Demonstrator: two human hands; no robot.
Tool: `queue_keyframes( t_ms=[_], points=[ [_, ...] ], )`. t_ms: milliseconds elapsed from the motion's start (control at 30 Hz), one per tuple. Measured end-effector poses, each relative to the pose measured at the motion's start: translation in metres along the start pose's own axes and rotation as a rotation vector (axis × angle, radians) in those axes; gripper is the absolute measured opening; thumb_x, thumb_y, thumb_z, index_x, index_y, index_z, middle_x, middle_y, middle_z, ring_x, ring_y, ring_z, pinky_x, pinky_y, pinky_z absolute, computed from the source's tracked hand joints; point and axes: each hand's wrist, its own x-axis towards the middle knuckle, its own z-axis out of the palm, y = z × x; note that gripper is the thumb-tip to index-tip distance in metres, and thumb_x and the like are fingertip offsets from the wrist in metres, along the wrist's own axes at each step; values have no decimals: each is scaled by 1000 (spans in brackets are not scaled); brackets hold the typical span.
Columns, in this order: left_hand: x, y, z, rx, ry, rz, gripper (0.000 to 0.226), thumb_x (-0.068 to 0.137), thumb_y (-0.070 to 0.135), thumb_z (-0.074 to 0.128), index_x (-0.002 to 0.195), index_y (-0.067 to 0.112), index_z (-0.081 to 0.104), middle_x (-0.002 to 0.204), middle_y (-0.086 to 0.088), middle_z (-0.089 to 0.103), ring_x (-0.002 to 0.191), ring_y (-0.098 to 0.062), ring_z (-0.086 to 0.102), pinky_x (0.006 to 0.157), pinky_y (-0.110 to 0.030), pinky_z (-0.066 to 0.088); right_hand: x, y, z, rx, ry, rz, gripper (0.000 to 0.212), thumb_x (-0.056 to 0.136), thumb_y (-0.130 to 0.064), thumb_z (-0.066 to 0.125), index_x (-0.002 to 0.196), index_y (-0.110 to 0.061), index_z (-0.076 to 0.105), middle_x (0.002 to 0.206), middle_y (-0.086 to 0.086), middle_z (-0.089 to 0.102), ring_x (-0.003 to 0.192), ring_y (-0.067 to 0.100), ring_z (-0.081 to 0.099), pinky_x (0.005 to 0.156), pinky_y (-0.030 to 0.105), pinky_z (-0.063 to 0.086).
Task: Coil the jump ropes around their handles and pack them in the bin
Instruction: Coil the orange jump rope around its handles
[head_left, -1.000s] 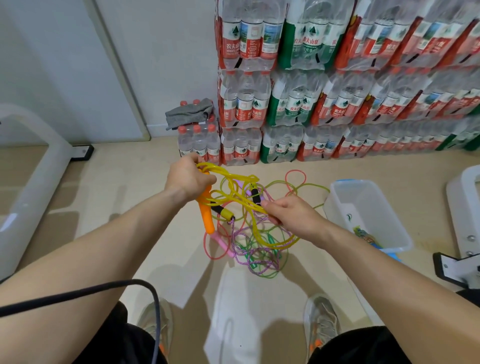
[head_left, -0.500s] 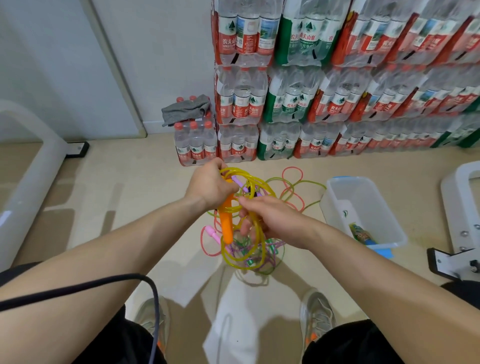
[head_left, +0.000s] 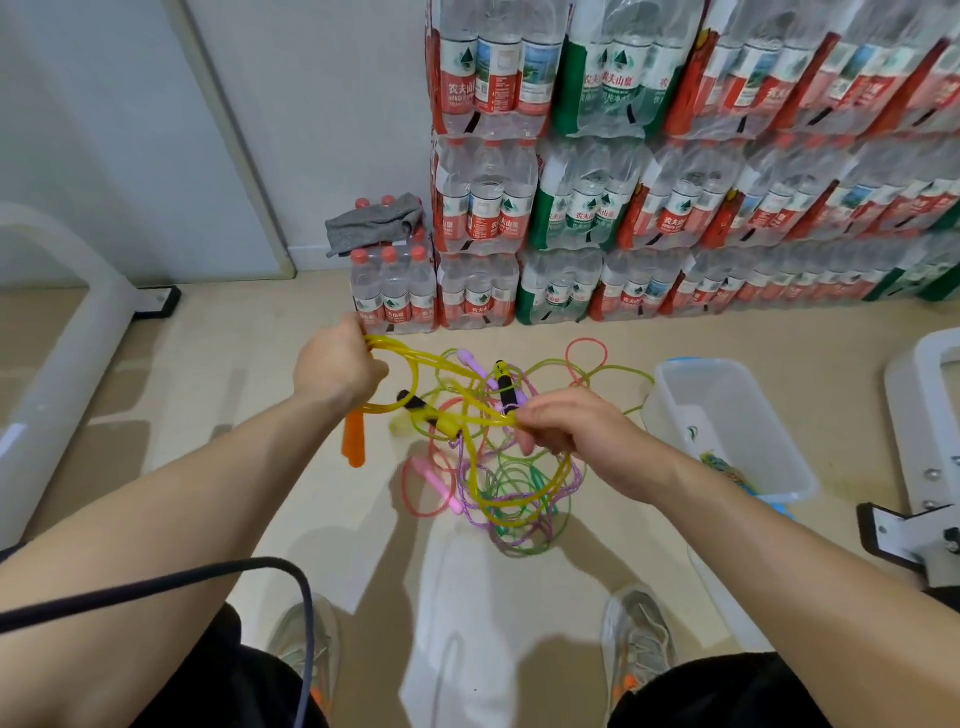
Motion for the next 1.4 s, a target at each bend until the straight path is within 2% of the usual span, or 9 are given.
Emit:
queue_keyframes(
  t_ms=[233, 300, 433, 567, 667, 867, 1033, 1233, 1400],
  points=[
    [-5, 17, -13, -236, -71, 21, 20, 72, 15, 75, 84, 18, 58, 76, -3, 70, 76, -24, 69, 70, -35, 59, 4, 33, -14, -847, 33, 260, 34, 88, -36, 52, 68, -9, 59, 72, 5, 56, 82, 33, 60, 69, 37, 46],
    [-16, 32, -11, -285, -125, 93, 20, 71, 15, 76, 84, 17, 60, 74, -1, 70, 70, -20, 69, 65, -33, 59, 6, 34, -7, -907, 140, 241, 29, 94, -40, 51, 94, -17, 69, 102, 8, 64, 108, 31, 59, 87, 40, 50],
    [-42, 58, -10, -301, -247, 265, 23, 71, 16, 78, 81, 20, 58, 70, 6, 64, 63, -15, 62, 51, -26, 48, 10, 7, 4, -803, 407, -12, 50, 93, -40, 59, 139, -25, 50, 133, -1, 48, 128, 19, 43, 105, 38, 39],
    [-60, 69, -11, -352, -301, 368, 23, 71, 17, 81, 82, 18, 61, 77, -2, 68, 76, -23, 67, 66, -39, 57, 18, 2, 13, -508, 240, -4, 29, 96, -48, 54, 120, -33, 57, 97, -6, 69, 86, 13, 66, 82, 40, 54],
    [-57, 64, -17, -500, -393, 297, 25, 74, 12, 83, 83, 16, 60, 80, -11, 72, 77, -31, 72, 66, -46, 61, 21, 9, 16, -333, 189, 70, 41, 100, -53, 49, 90, -14, 58, 65, -6, 54, 55, 9, 51, 64, 34, 46],
    [-55, 60, -23, -727, -622, 187, 21, 83, 5, 77, 92, 13, 60, 84, -15, 72, 68, -27, 71, 68, -40, 61, 22, 14, 9, -248, 229, 37, 35, 93, -71, 46, 79, -47, 67, 67, -12, 59, 68, 11, 59, 69, 35, 47],
    [-56, 65, -28, -820, -725, 133, 20, 86, 0, 72, 101, 9, 61, 87, -18, 72, 65, -23, 72, 63, -33, 61, 19, 5, 19, -178, 93, 163, 73, 96, -72, 31, 95, -15, 77, 78, 5, 76, 62, 23, 62, 55, 29, 49],
    [-52, 63, -26, -743, -642, 132, 13, 84, 13, 76, 92, 14, 66, 94, -21, 74, 92, -41, 72, 88, -58, 57, 13, -1, 22, -118, 126, 139, 62, 103, -57, 33, 95, -11, 74, 73, 9, 72, 52, 3, 63, 43, 11, 40],
    [-59, 65, -19, -774, -608, 96, 9, 84, 17, 76, 83, 14, 67, 90, -26, 71, 83, -37, 68, 93, -63, 52, 10, -4, 24, -59, 129, 116, 38, 104, -53, 36, 101, -27, 64, 67, -8, 72, 70, 17, 74, 50, 14, 46]
  ],
)
